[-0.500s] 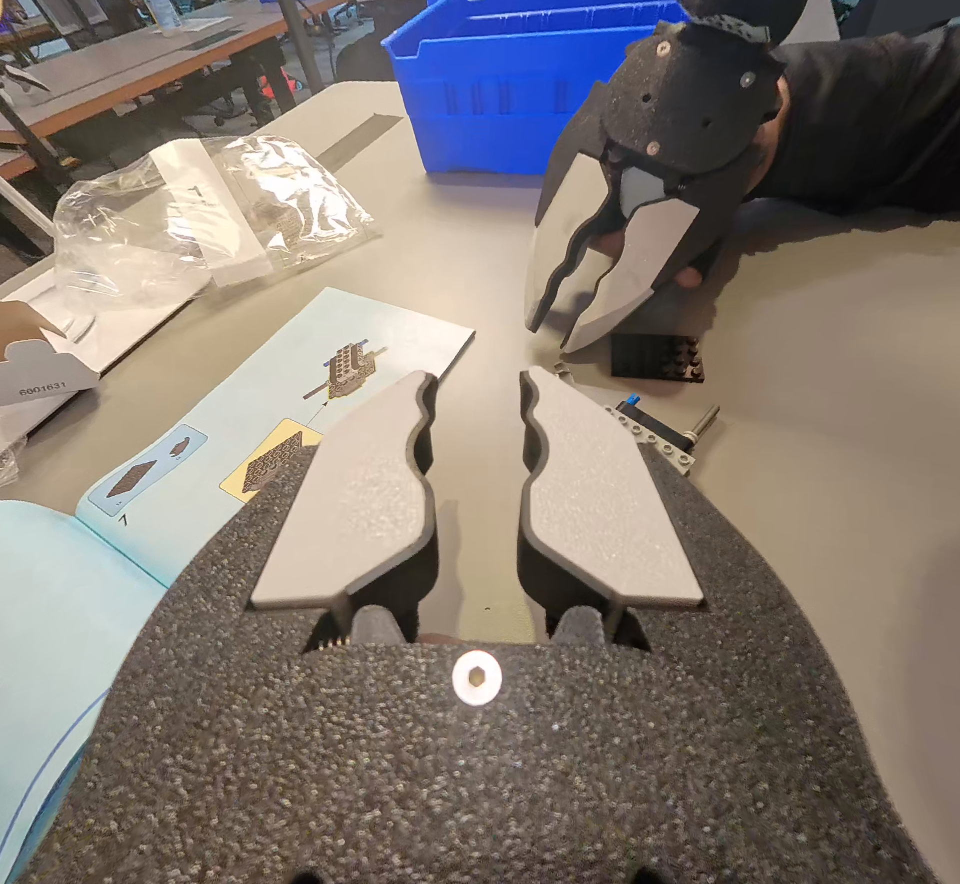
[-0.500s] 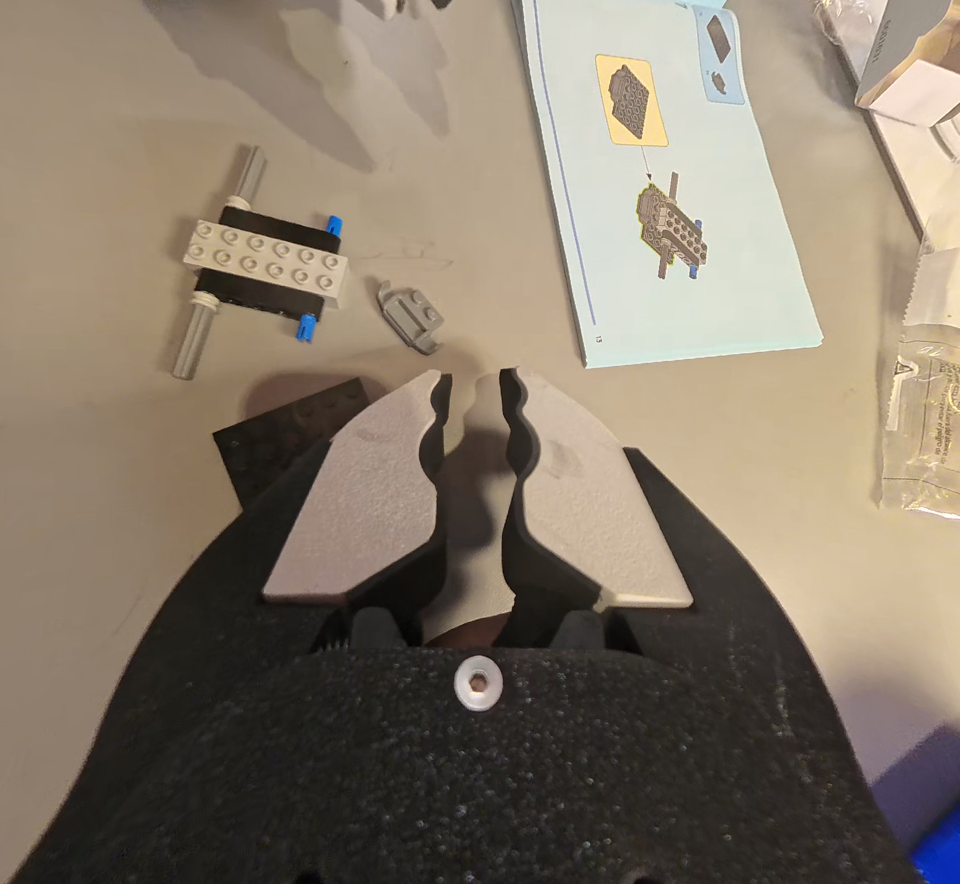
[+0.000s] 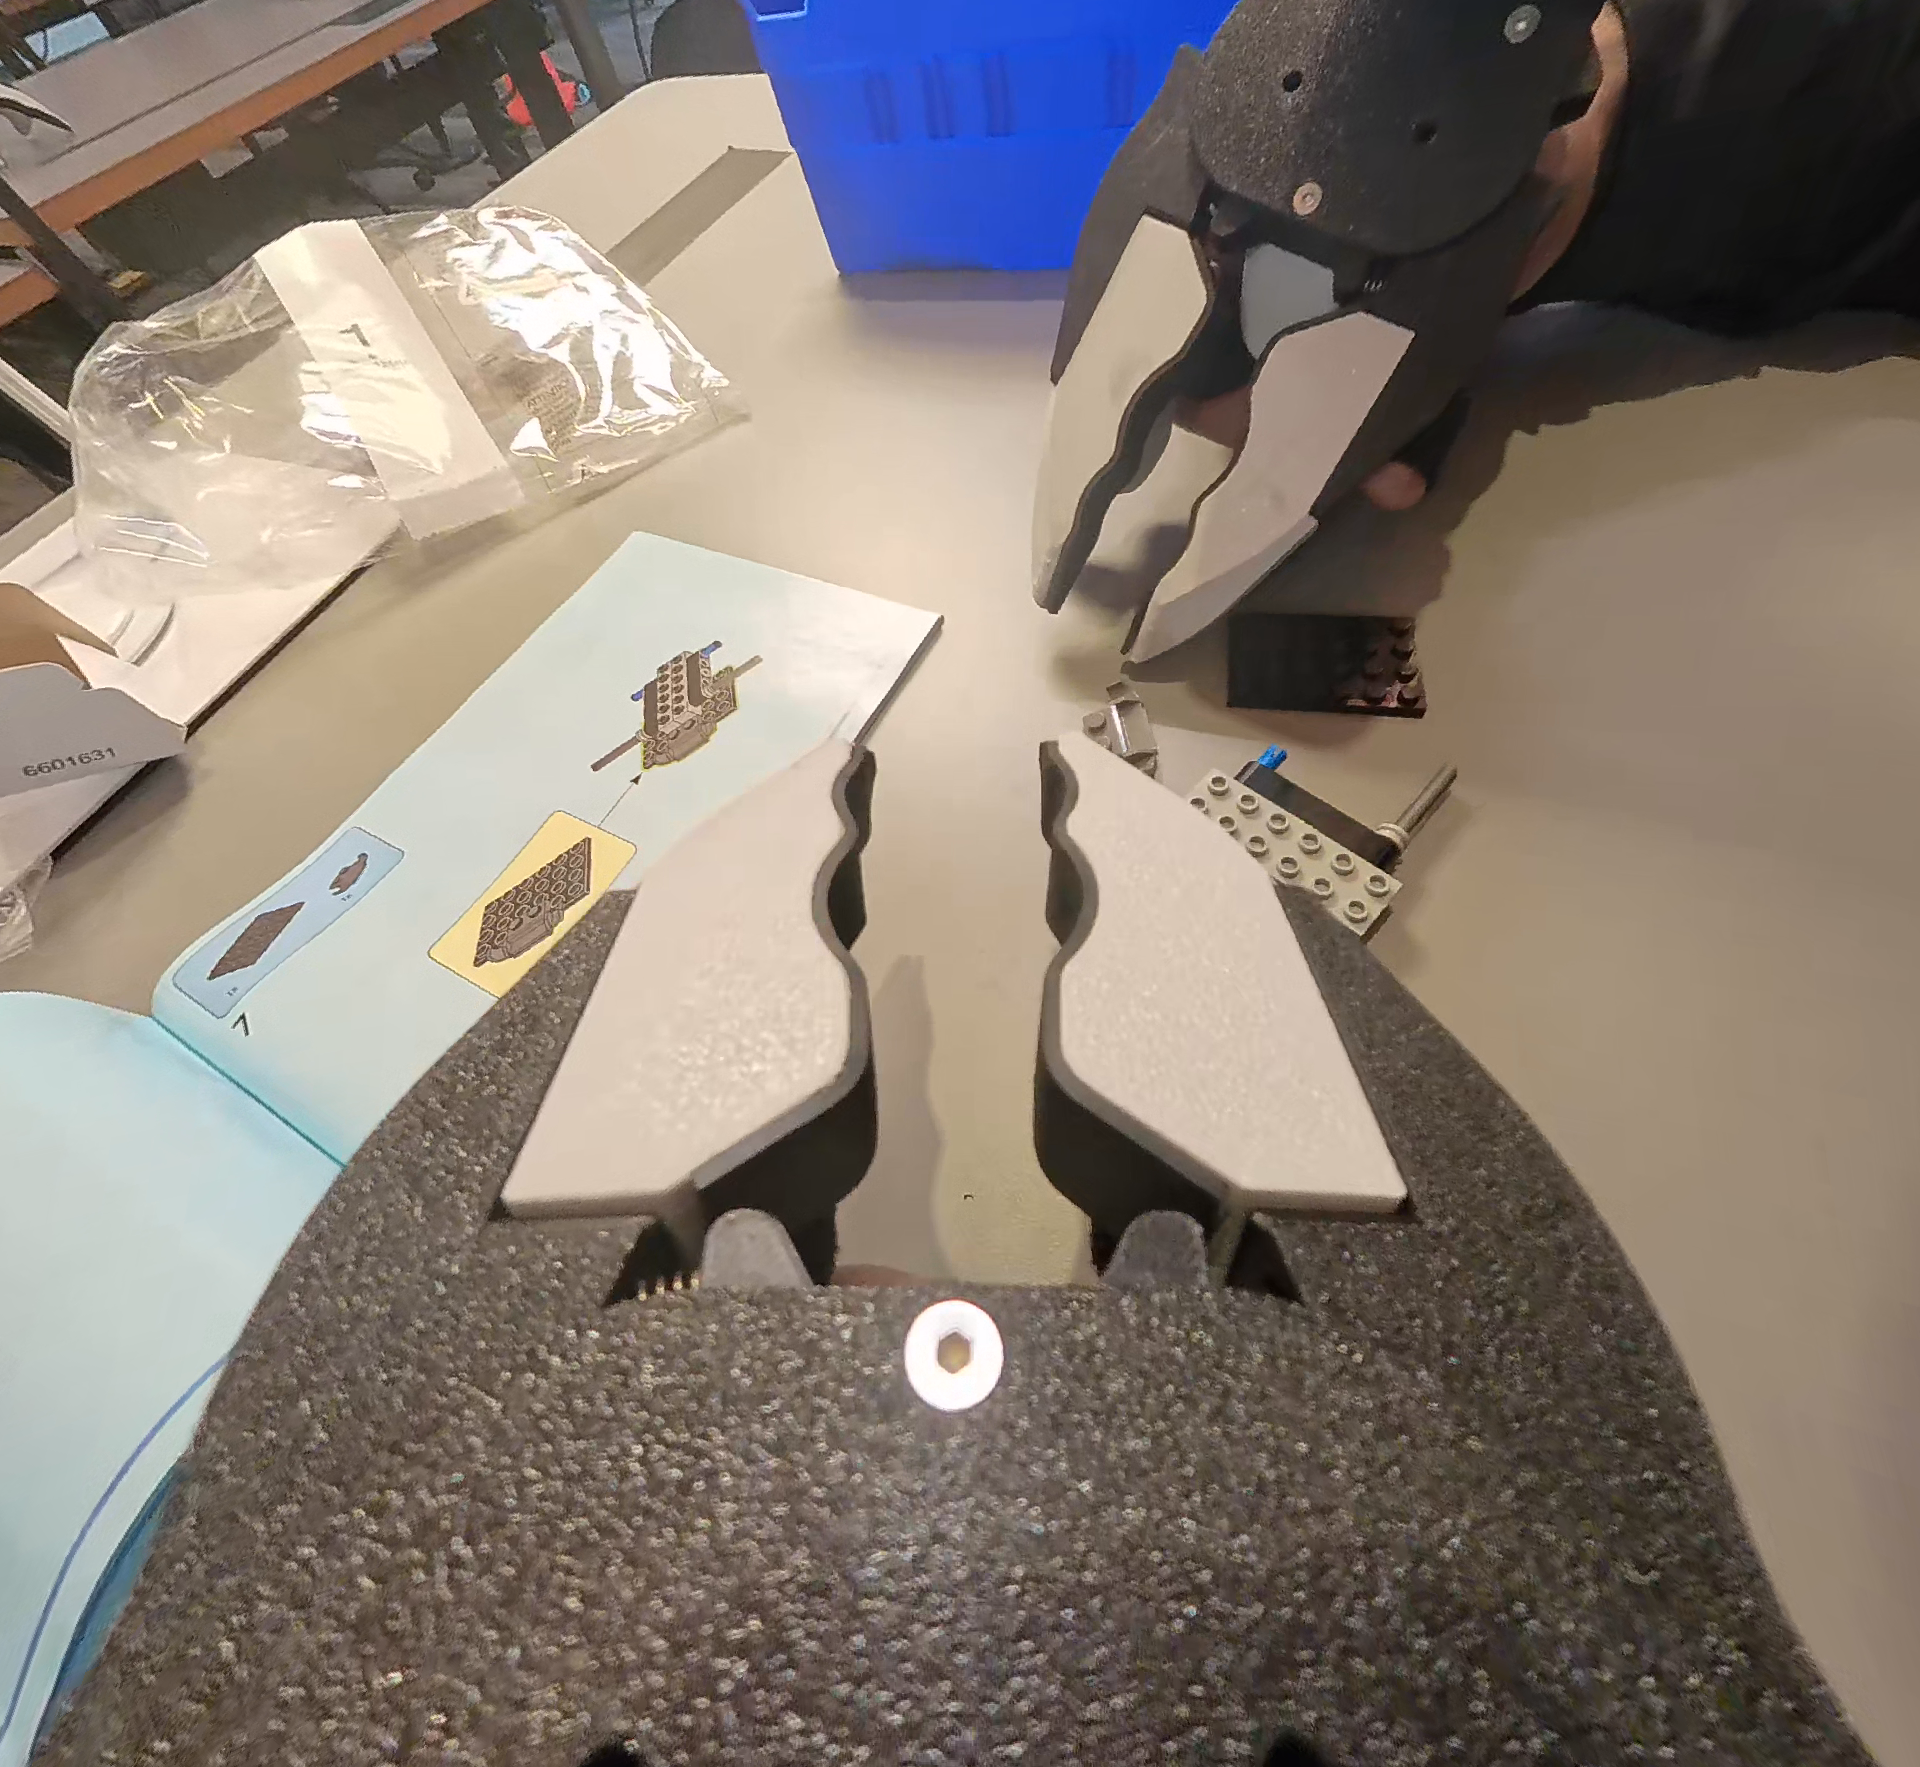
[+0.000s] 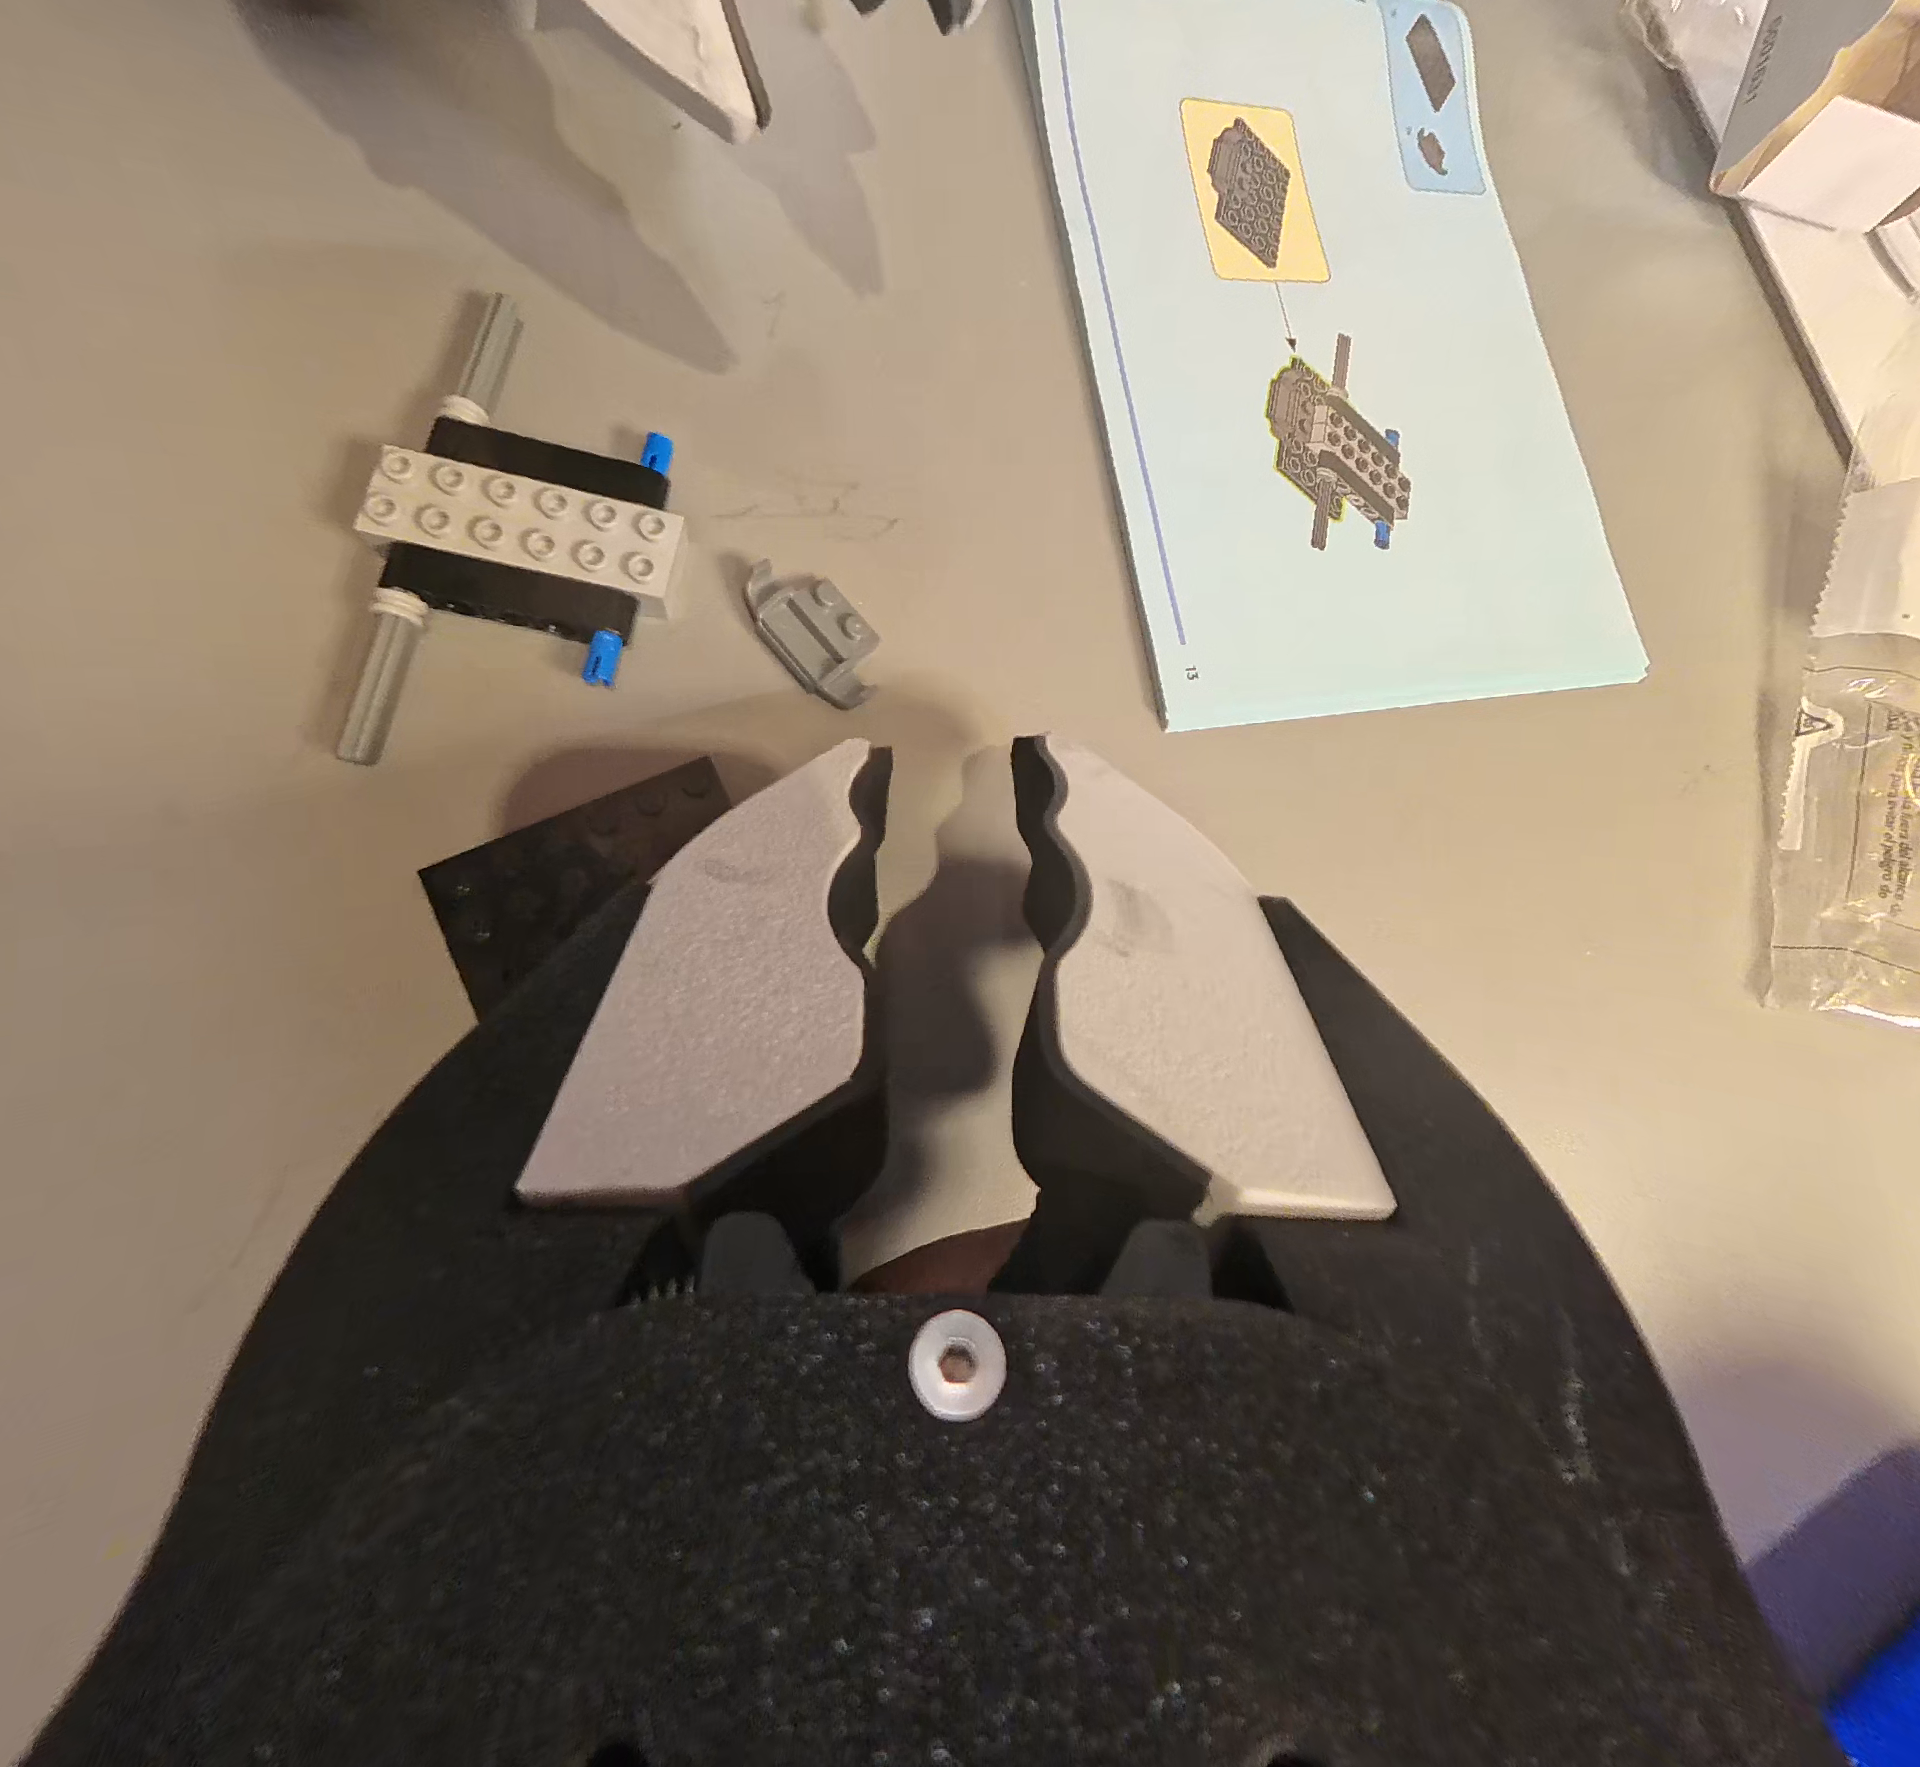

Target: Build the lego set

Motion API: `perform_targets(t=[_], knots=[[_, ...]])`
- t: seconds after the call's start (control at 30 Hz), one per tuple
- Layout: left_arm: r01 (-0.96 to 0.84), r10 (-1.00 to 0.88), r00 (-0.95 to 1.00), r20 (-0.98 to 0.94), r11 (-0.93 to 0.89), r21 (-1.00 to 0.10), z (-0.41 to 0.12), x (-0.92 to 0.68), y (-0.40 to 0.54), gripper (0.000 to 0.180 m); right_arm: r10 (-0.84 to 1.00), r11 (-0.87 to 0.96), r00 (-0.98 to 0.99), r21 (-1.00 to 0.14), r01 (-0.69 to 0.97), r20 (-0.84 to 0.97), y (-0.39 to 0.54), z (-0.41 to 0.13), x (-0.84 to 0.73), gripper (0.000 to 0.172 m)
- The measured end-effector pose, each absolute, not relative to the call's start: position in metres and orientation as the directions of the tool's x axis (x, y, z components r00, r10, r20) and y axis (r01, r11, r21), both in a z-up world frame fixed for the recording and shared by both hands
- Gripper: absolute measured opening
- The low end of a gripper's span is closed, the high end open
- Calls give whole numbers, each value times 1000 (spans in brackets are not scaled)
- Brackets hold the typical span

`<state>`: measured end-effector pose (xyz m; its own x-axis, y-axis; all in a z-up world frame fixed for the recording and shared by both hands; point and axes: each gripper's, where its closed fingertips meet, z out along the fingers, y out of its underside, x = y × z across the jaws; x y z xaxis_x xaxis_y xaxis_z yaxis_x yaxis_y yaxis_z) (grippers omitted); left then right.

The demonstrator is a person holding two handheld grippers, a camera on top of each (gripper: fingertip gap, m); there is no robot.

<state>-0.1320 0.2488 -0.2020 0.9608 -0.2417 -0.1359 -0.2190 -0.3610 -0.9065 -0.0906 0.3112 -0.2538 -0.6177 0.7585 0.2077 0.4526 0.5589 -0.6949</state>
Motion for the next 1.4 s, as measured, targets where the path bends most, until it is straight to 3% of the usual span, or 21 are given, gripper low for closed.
perform_targets(t=[0.73,0.87,1.03,1.4], knots=[[-274,-251,951,-180,-416,-867,-213,-129,249,31,682,597,-708,-698,396,182,295,-254,-91,27],[-276,-251,951,-182,-418,-866,-213,-130,249,31,649,614,-744,-688,386,162,289,-256,-90,22],[-274,-249,951,-181,-416,-867,-213,-130,249,31,640,622,-751,-682,385,159,288,-258,-89,1],[-243,-236,959,-155,-415,-877,-211,-132,248,31,699,595,-675,-715,367,236,296,-248,-95,0]])
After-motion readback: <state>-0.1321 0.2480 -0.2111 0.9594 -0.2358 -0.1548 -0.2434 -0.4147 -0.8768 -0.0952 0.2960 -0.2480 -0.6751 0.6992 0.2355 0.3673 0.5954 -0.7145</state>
